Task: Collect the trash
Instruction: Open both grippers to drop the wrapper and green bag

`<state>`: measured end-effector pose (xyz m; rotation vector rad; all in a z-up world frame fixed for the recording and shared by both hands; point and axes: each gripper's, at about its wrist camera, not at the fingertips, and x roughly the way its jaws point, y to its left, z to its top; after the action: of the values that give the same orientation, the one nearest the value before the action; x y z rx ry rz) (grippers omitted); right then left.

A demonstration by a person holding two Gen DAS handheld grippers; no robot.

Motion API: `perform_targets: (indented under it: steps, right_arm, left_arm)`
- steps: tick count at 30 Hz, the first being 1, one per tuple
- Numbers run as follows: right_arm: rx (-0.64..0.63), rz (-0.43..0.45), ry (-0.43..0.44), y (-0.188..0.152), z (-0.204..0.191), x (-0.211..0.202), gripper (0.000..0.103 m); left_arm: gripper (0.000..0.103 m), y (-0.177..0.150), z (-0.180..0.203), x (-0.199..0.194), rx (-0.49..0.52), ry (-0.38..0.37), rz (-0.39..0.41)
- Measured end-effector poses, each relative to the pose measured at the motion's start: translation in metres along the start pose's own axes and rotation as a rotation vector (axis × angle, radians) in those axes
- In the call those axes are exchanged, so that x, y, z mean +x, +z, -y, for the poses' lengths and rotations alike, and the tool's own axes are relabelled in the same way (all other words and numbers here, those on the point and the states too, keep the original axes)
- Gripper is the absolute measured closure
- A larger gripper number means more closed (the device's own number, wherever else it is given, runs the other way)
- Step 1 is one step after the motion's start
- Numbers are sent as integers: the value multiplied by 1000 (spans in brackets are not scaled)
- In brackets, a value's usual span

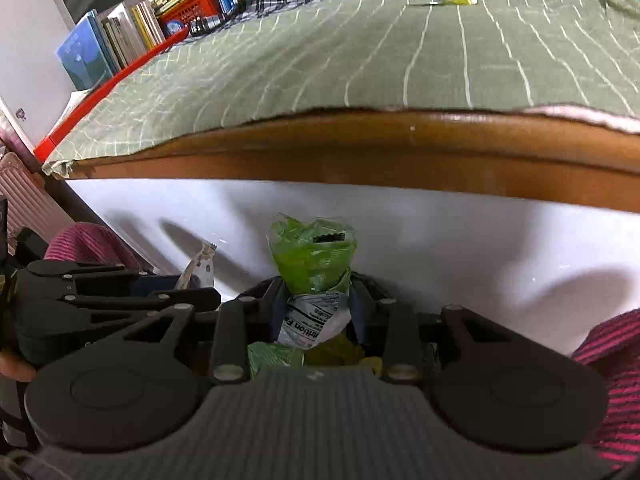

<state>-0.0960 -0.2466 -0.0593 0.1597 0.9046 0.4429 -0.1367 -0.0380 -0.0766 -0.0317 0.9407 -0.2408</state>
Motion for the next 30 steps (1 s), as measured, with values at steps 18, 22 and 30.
perform_targets:
  steps: [18, 22, 30]
  right_arm:
    - [10, -18, 6, -1, 0, 7, 56]
    - [18, -15, 18, 1, 0, 6, 44]
    - [25, -1, 21, 4, 1, 2, 42]
  left_arm:
    - [75, -6, 1, 12, 15, 8, -45]
    - [63, -6, 3, 11, 7, 16, -31]
    - [53, -2, 0, 1, -4, 30, 6]
